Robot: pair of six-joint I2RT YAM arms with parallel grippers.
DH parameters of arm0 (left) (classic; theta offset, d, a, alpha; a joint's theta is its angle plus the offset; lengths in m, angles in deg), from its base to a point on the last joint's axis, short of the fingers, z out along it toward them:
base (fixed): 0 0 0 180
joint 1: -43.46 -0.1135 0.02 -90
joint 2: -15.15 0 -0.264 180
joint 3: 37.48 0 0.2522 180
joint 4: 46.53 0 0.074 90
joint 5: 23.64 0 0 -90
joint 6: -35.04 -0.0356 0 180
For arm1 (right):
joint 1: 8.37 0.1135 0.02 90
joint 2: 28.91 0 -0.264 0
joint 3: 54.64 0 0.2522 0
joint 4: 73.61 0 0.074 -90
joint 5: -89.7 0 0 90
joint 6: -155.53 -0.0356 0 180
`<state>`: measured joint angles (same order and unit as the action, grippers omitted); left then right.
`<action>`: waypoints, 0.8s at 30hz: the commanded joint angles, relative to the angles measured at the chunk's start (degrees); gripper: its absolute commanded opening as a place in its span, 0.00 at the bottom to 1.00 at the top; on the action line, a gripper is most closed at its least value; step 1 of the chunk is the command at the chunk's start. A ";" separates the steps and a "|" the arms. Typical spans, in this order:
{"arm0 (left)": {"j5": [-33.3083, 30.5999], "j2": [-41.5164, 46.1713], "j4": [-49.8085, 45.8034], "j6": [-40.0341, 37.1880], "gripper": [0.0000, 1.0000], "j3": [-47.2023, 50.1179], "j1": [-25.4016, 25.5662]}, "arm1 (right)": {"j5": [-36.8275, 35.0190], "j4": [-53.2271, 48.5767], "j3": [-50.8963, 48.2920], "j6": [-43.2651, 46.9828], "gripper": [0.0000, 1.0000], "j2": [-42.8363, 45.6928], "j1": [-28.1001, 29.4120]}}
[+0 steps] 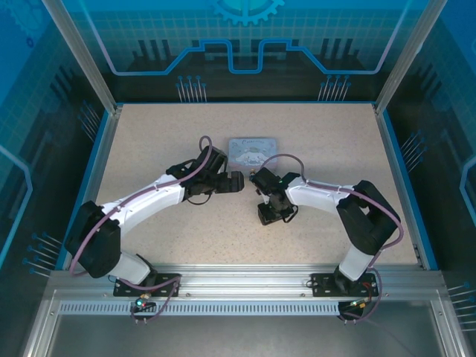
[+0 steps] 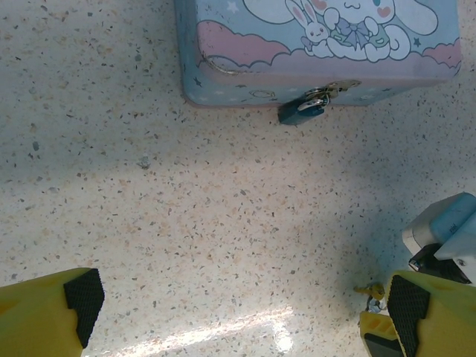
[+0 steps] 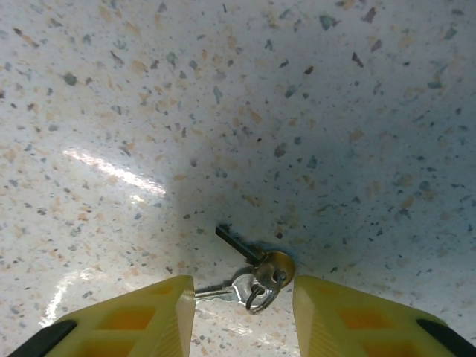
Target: Unlock a padlock with a key
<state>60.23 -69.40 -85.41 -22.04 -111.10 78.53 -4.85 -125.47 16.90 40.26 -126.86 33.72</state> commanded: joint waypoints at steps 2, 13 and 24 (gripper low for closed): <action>1.06 1.81 0.42 0.12 0.99 1.14 -0.41 | -2.65 -2.50 1.36 -0.90 0.39 -1.73 1.11; 0.78 2.03 0.52 -0.06 0.99 1.23 -0.51 | -1.96 -0.88 0.68 -1.44 0.12 -2.42 1.33; 1.32 2.39 0.63 1.11 0.99 1.49 -0.46 | 1.49 3.33 -2.97 -0.32 0.00 2.81 -0.65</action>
<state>60.25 -68.79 -85.24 -21.84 -110.27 78.49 -5.66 -123.53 15.85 39.10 -126.68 33.87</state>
